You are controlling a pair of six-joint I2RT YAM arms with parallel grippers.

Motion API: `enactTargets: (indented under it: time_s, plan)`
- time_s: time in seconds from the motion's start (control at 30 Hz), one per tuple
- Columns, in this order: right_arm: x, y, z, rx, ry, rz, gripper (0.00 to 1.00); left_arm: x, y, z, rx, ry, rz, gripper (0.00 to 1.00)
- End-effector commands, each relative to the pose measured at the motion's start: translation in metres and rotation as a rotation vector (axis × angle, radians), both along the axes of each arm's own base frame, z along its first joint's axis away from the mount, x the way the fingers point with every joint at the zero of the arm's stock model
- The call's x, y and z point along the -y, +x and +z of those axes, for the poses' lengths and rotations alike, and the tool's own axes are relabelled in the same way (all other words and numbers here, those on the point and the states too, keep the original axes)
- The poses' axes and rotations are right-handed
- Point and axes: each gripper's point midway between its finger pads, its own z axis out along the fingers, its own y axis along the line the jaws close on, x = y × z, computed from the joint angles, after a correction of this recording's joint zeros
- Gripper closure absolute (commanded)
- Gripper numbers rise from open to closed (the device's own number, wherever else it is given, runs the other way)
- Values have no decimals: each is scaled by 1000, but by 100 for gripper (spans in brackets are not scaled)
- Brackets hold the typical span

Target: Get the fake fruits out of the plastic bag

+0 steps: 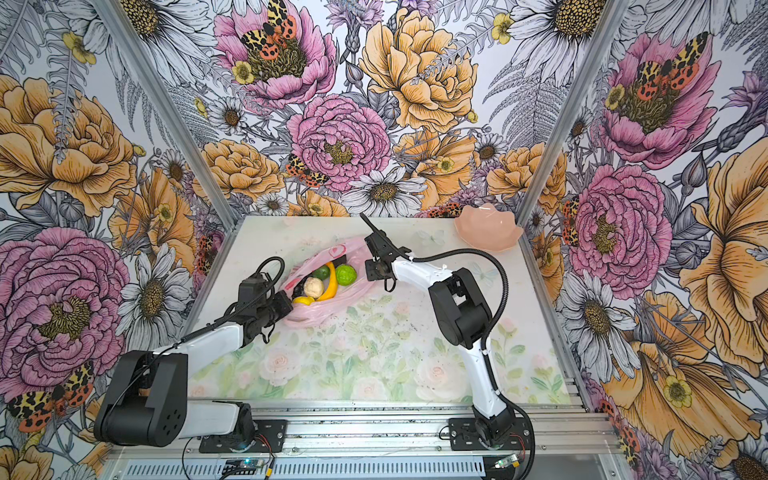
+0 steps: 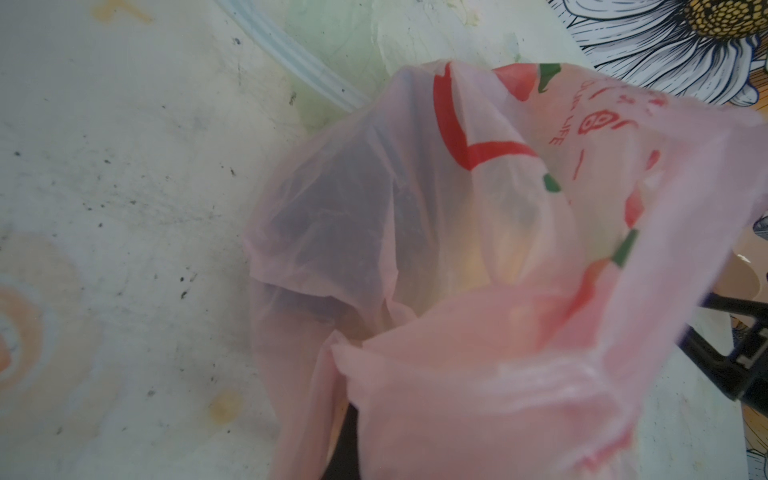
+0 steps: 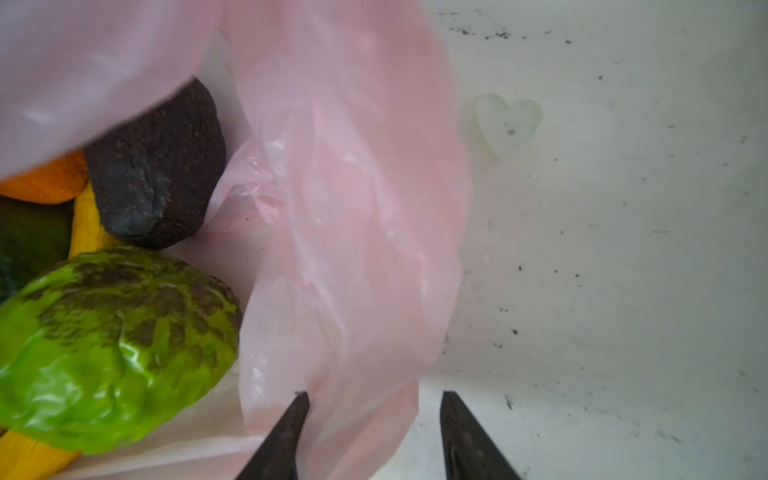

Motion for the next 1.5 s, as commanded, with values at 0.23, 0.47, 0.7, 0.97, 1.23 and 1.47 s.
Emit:
enactTargets:
  time_s: [0.23, 0.47, 0.7, 0.97, 1.23, 1.47]
  plan:
    - [15, -27, 56, 36, 55, 87, 32, 9, 23, 33, 131, 59, -59, 100]
    - [66, -48, 121, 117, 152, -6, 26, 19, 25, 34, 148, 85, -110, 100]
    - [204, -41, 145, 202, 150, -445, 24, 24, 24, 37, 162, 68, -132, 100]
    - [337, -38, 121, 242, 206, -905, 14, 34, 23, 40, 177, 59, -162, 100]
    - [381, 0, 95, 249, 346, -1062, 15, 40, 22, 45, 199, 71, -185, 100]
    - [392, 31, 75, 272, 472, -1153, 15, 50, 24, 51, 220, 104, -218, 100]
